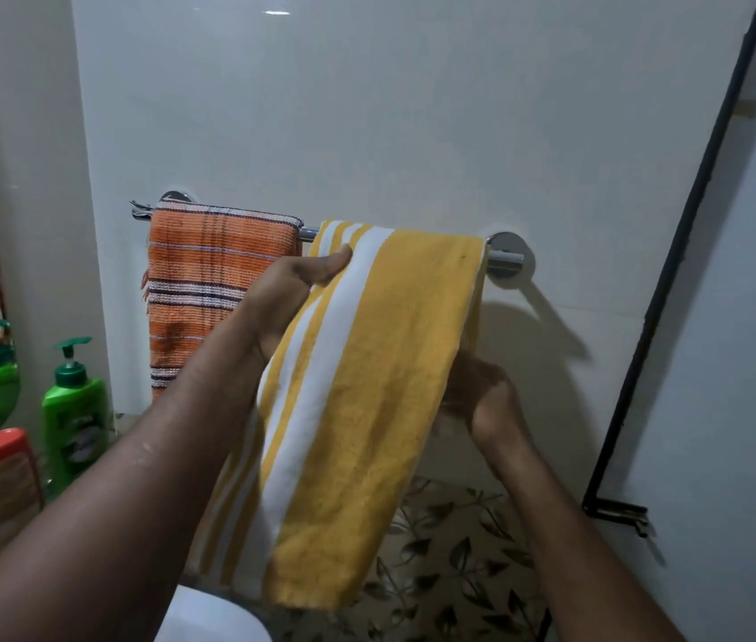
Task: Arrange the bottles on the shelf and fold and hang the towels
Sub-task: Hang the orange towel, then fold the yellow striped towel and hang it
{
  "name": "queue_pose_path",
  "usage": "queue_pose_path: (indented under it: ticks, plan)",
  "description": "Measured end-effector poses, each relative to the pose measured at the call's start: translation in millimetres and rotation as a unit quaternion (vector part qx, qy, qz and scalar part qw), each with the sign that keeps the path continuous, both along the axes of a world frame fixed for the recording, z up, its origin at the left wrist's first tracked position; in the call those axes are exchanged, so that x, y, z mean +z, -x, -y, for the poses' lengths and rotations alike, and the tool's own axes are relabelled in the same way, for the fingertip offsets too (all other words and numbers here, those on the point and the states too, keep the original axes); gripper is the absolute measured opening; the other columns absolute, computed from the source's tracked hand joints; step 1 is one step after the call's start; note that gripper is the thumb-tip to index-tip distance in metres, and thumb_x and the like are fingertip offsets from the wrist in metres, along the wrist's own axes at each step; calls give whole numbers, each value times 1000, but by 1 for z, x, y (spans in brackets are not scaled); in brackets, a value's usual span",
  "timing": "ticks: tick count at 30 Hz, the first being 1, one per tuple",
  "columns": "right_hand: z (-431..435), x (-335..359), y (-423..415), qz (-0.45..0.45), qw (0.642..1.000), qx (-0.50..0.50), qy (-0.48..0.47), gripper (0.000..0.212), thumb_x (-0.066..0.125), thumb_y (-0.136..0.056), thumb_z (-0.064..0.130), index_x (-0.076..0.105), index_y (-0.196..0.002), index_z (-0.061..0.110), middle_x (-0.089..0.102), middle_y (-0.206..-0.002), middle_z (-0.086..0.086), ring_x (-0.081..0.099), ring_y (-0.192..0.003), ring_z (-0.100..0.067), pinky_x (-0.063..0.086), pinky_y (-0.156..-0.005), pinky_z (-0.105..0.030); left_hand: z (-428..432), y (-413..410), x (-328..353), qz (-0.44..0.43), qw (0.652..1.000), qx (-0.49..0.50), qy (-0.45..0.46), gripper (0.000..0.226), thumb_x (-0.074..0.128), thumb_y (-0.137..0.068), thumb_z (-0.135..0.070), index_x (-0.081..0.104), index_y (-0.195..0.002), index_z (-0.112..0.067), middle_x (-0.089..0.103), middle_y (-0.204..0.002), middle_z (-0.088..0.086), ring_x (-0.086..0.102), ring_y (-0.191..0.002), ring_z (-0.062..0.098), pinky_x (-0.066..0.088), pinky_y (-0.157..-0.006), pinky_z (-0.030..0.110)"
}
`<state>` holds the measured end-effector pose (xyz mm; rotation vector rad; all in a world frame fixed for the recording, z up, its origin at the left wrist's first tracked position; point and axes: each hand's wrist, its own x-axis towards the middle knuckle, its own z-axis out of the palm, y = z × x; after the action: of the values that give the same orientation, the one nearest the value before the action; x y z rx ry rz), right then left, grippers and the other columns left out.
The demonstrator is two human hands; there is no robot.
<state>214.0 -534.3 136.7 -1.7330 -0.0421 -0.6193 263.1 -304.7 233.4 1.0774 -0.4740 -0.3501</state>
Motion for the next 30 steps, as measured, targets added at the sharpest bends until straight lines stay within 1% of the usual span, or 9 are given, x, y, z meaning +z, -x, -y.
queue_pose_path:
  ticks: [2,6,9,12,15,18,23,27,30]
  plan:
    - [-7,13,6,127,992,14,-7,33,65,-96,38,75,-99,6,77,-87,4,73,-79,-10,56,-68,-29,1,-4,2,11,1000,6,21,36,52,-99,-20,79,-109,3,76,-118,21,77,-102,34,65,-84,44]
    - [-22,31,12,224,968,-87,77,56,52,-87,80,57,-66,28,59,-58,13,50,-54,0,42,-53,-28,6,-7,9,20,999,0,40,32,59,-90,-21,82,-96,1,78,-103,18,78,-90,32,64,-85,45]
    - [-26,45,5,233,971,-49,-18,35,58,-100,41,64,-72,21,61,-62,8,53,-58,-8,48,-55,-38,9,-8,9,16,999,3,32,32,58,-93,-21,82,-96,0,78,-103,18,77,-88,32,62,-86,46]
    - [-26,52,0,137,973,63,-176,53,45,-109,22,57,-57,26,53,-56,9,47,-52,-9,40,-58,-31,14,0,5,5,999,34,16,29,55,-103,-19,76,-104,0,78,-98,16,78,-83,31,66,-76,44]
    - [-26,54,-2,90,945,188,-253,51,45,-105,55,77,-106,16,76,-107,-11,73,-100,-29,57,-89,-44,18,4,3,43,993,109,0,19,59,-103,-14,73,-100,-1,80,-85,11,78,-71,25,63,-60,32]
    - [-28,65,0,105,948,168,-248,61,59,-100,51,65,-132,-1,68,-133,-24,65,-126,-39,52,-105,-60,17,-1,3,120,972,199,-34,10,67,-99,-10,75,-94,-6,80,-86,11,77,-73,23,64,-69,34]
    - [-20,95,-10,150,979,28,-134,4,75,-91,6,76,-91,2,77,-93,-15,75,-97,-34,60,-94,-54,16,-18,16,185,921,333,-78,26,85,-86,-21,72,-107,-12,81,-95,6,79,-83,18,65,-76,37]
    - [-15,118,-20,152,984,-43,-86,44,83,-76,31,64,-89,-8,66,-82,-11,64,-77,-26,59,-80,-61,18,-23,35,210,909,349,-92,41,87,-84,-24,67,-117,-11,78,-98,3,77,-78,13,63,-72,34]
    - [-10,121,-22,129,985,-104,-39,45,84,-73,43,67,-82,2,67,-73,-4,64,-68,-23,57,-69,-44,13,-27,38,230,877,395,-149,51,89,-80,-33,63,-121,-20,72,-101,3,66,-59,5,50,-51,23]
